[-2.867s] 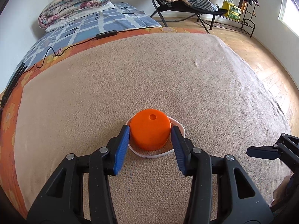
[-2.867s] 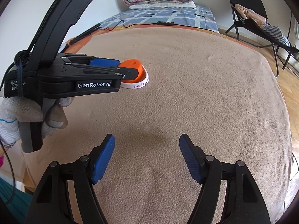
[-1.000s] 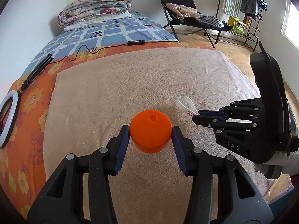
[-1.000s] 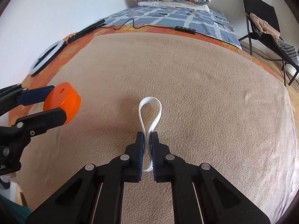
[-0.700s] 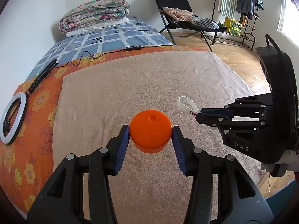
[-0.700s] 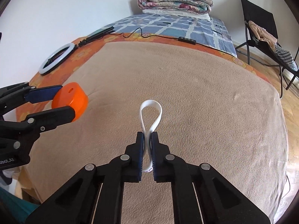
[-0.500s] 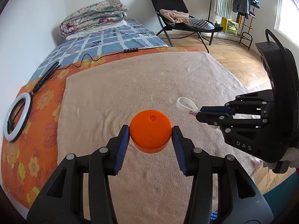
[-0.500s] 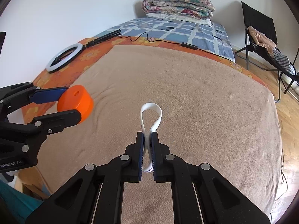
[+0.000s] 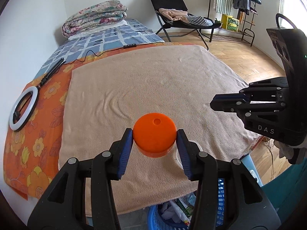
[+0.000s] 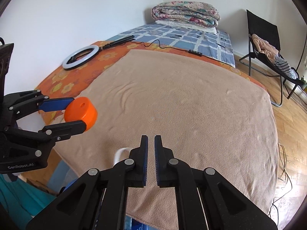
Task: Collect trash
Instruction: 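Carry the orange cup and white wristband over the blue basket with both grippers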
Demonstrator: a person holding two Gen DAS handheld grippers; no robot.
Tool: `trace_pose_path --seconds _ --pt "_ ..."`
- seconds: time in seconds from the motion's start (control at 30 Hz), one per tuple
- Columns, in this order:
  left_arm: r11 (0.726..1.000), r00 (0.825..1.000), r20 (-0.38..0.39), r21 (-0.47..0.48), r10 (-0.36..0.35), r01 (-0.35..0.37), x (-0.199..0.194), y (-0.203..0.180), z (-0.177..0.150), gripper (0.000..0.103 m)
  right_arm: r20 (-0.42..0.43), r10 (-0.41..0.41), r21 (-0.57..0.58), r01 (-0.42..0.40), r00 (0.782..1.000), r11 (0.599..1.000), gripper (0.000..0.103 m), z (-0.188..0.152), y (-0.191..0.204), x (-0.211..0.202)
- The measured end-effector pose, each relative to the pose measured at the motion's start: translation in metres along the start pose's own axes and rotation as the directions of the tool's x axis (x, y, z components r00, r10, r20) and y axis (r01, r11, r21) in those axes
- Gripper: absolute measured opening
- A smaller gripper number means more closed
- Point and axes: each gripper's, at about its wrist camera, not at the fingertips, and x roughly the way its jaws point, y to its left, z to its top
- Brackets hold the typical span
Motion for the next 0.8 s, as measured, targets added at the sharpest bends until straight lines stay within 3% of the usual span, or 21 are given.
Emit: trace_pose_path --seconds 0.2,0.23,0.27,0.3,0.43,0.53,0.6,0.67,0.73,0.8 --pt "0.999 0.999 -0.032 -0.038 -0.012 0.010 0.002 0.006 -0.019 0.047 -0.084 0.103 0.056 -0.098 0.991 0.994 0.006 -0.026 -0.003 0.017" --pt "0.999 0.999 -0.034 -0.042 -0.013 0.012 0.002 0.007 -0.021 0.047 -0.108 0.114 0.078 -0.106 0.988 0.991 0.014 -0.031 -0.005 0.023" --pt "0.999 0.999 -0.034 -0.046 -0.014 0.012 0.001 0.008 -0.022 0.047 -0.133 0.123 0.100 -0.110 0.984 0.989 0.034 -0.036 -0.006 0.030" --pt "0.999 0.999 -0.033 -0.049 -0.013 0.012 0.001 0.009 -0.023 0.047 -0.150 0.129 0.119 -0.111 0.980 0.987 0.042 -0.041 -0.007 0.037" --pt "0.998 0.999 -0.037 -0.056 -0.014 0.012 0.002 0.012 -0.026 0.047 -0.184 0.156 0.154 -0.129 0.970 0.980 0.046 -0.054 -0.005 0.061" --pt "0.998 0.999 -0.040 -0.059 -0.015 0.012 0.002 0.013 -0.028 0.047 -0.206 0.120 0.134 -0.093 0.971 0.987 0.043 -0.059 0.000 0.076" --pt "0.998 0.999 -0.040 -0.059 -0.014 0.011 0.002 0.014 -0.029 0.047 -0.222 0.080 0.111 -0.056 0.972 0.992 0.033 -0.060 0.003 0.084" --pt "0.998 0.999 -0.043 -0.061 -0.017 0.014 0.002 0.014 -0.030 0.047 -0.210 0.037 0.082 -0.020 0.977 0.996 0.013 -0.060 0.004 0.085" --pt "0.998 0.999 -0.044 -0.060 -0.018 0.015 0.001 0.014 -0.032 0.047 -0.209 0.042 0.091 -0.023 0.977 0.996 0.005 -0.059 0.002 0.085" --pt "0.998 0.999 -0.043 -0.061 -0.021 0.018 0.000 0.014 -0.033 0.047 -0.200 0.057 0.118 -0.034 0.978 0.992 0.002 -0.060 -0.001 0.081"
